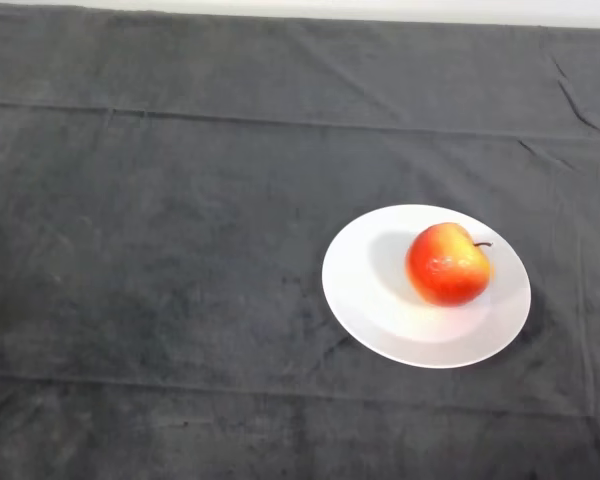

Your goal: Move the apple to the plate

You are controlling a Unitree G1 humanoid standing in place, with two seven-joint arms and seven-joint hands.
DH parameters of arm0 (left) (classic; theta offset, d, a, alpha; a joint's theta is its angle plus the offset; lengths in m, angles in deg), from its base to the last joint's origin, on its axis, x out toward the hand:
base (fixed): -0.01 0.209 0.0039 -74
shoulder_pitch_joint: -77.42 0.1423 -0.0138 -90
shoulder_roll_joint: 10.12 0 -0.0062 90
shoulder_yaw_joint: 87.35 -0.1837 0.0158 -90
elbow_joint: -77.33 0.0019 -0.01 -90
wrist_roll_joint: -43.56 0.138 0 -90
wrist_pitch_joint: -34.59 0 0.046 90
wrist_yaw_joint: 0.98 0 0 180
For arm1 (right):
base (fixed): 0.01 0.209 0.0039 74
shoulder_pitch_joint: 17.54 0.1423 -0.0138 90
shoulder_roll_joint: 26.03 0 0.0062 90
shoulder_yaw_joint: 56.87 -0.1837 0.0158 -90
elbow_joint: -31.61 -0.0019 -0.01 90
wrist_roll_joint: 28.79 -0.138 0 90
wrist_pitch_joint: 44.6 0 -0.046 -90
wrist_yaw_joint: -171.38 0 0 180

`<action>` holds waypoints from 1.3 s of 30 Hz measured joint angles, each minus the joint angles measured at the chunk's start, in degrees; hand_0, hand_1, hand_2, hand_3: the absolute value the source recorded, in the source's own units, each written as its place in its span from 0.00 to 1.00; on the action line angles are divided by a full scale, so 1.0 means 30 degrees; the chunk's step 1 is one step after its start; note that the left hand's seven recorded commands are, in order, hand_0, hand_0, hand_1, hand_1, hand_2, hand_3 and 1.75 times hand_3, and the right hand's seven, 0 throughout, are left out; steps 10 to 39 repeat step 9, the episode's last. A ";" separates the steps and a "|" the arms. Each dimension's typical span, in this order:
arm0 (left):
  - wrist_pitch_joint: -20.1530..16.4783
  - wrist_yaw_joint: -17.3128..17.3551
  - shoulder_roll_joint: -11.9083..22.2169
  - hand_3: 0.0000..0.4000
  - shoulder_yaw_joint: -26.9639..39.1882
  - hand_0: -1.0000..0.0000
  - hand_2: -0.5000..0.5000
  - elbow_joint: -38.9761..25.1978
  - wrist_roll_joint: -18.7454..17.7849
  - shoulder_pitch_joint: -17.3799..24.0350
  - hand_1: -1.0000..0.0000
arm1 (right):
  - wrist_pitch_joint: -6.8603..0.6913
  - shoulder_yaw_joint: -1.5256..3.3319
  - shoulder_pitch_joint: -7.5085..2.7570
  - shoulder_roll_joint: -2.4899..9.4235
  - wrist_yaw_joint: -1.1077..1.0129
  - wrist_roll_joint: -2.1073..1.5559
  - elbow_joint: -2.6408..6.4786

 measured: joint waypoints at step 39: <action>-0.0017 0.0314 -0.0381 0.00 0.0529 1.00 0.50 -0.0020 0.0192 -0.0010 1.00 | 0.0000 0.0001 0.0000 0.0001 0.0000 0.0000 0.0000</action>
